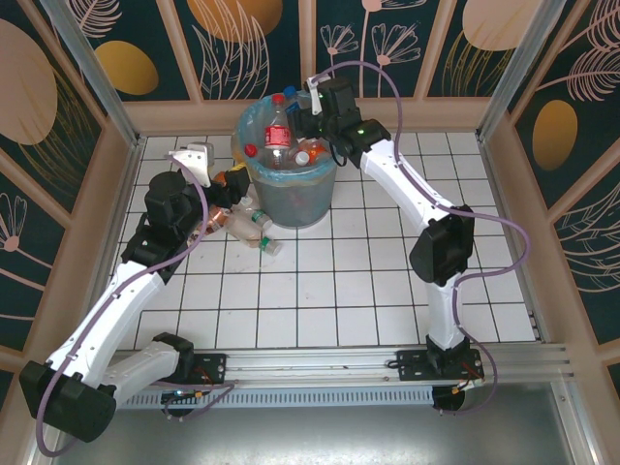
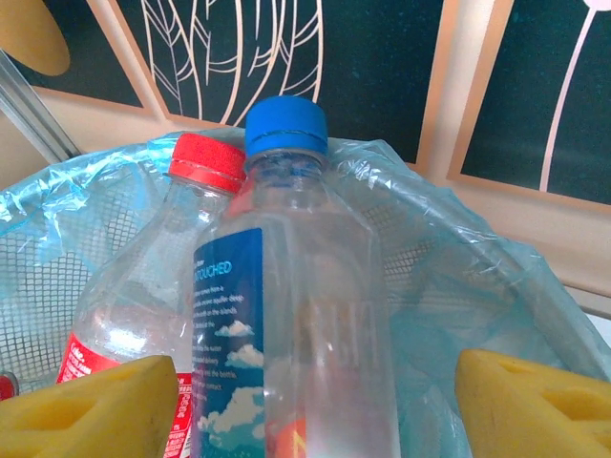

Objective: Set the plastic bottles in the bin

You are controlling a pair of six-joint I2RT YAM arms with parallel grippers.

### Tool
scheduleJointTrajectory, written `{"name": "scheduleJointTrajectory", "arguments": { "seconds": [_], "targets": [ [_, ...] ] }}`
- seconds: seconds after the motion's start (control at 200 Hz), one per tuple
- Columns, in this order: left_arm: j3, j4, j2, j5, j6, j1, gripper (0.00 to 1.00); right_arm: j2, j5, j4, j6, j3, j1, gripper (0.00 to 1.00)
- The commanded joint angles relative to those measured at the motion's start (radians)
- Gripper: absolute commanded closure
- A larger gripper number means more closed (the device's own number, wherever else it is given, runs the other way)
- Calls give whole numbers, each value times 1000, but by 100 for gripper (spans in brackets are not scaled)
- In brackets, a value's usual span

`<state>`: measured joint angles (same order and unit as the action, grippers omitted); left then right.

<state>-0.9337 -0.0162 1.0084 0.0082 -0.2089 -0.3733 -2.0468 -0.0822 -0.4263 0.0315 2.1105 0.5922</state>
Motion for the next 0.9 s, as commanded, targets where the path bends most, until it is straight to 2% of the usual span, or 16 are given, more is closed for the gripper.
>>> {"name": "scheduleJointTrajectory", "arguments": {
  "seconds": [0.0,0.165,0.29,0.375,0.585,0.756,0.896],
  "targets": [
    [13,-25,-14,-17,25,-1,20,34,-9,22,-13,31,8,23],
    [16,-21,-16,-23,29,-1,20,1,23,57,-31,65,8,24],
    [19,-19,-19,-20,29,-1,20,-94,62,-14,-11,210,-8,38],
    [20,-13,-24,-22,34,-1,20,-145,88,-83,7,273,-15,42],
    [27,-14,-31,-18,37,-1,20,-128,119,-194,22,135,-7,54],
    [24,-10,-18,-2,36,-1,20,-44,128,-127,21,-60,8,57],
    [27,-8,-14,-7,35,-1,20,-64,117,-150,22,-27,8,58]
  ]
}}
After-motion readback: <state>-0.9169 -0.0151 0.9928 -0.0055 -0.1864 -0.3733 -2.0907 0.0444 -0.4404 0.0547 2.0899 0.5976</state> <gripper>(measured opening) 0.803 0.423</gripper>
